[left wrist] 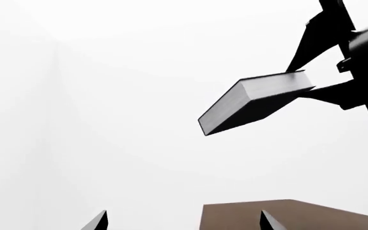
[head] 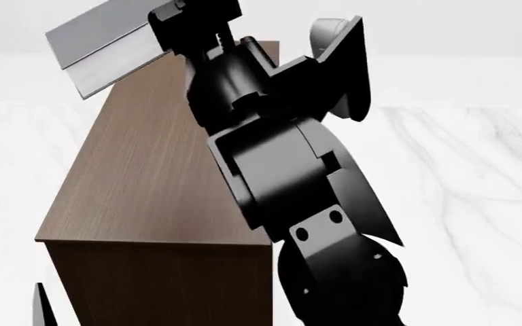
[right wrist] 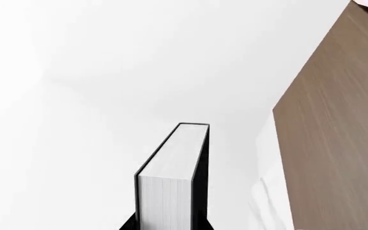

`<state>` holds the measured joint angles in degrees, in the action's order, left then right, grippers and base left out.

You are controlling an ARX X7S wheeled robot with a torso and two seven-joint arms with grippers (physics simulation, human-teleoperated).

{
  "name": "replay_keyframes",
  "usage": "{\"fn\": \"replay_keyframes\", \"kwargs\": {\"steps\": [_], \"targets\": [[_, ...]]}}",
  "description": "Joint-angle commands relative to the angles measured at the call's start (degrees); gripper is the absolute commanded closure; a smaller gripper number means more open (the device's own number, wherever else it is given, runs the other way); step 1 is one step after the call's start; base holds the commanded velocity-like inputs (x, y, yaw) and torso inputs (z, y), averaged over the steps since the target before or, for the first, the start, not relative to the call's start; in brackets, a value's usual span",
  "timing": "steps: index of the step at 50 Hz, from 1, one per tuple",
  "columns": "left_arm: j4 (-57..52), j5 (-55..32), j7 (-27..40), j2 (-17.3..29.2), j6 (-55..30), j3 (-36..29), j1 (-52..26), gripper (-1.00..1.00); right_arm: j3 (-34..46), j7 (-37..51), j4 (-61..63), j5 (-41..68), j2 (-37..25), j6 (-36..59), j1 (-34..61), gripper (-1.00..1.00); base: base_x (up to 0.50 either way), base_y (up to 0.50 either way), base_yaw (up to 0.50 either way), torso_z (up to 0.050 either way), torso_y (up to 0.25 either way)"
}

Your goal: Pick up the book in the middle and place it on the cabinet shelf.

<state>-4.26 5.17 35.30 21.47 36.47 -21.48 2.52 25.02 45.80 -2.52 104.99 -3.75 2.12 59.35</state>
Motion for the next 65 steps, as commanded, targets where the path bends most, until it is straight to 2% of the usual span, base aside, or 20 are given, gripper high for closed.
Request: {"fn": "replay_keyframes", "kwargs": {"steps": [1, 4, 12, 32, 65], "targets": [[0.36, 0.6, -1.13, -0.95, 0.26, 1.03, -0.09, -1.0, 2.54, 0.24, -3.0, -4.69, -1.02, 0.17, 1.45, 1.0, 0.0, 0.0, 0.0, 0.0, 0.0], [1.09, 0.54, -1.07, -1.02, 0.59, 0.94, -0.36, -1.0, 2.98, 4.12, -1.84, -4.94, -2.01, 0.44, 2.29, 1.0, 0.0, 0.0, 0.0, 0.0, 0.003], [2.02, 0.8, -0.95, -1.1, 1.1, 0.67, -0.72, -1.0, 4.69, 7.42, -1.42, -3.26, -2.36, 2.17, 2.27, 1.0, 0.0, 0.0, 0.0, 0.0, 0.001], [7.82, 1.73, 0.09, -1.74, 5.39, -0.11, -2.16, -1.0, 6.8, 8.99, -0.83, -2.54, -2.55, 2.43, 2.41, 1.0, 0.0, 0.0, 0.0, 0.001, 0.002], [6.21, 1.43, 0.35, -1.17, 4.22, -0.48, -1.63, -1.0, 10.49, 9.41, -4.48, -2.86, -3.45, 2.71, 0.17, 1.0, 0.0, 0.0, 0.0, 0.0, 0.001]]}}
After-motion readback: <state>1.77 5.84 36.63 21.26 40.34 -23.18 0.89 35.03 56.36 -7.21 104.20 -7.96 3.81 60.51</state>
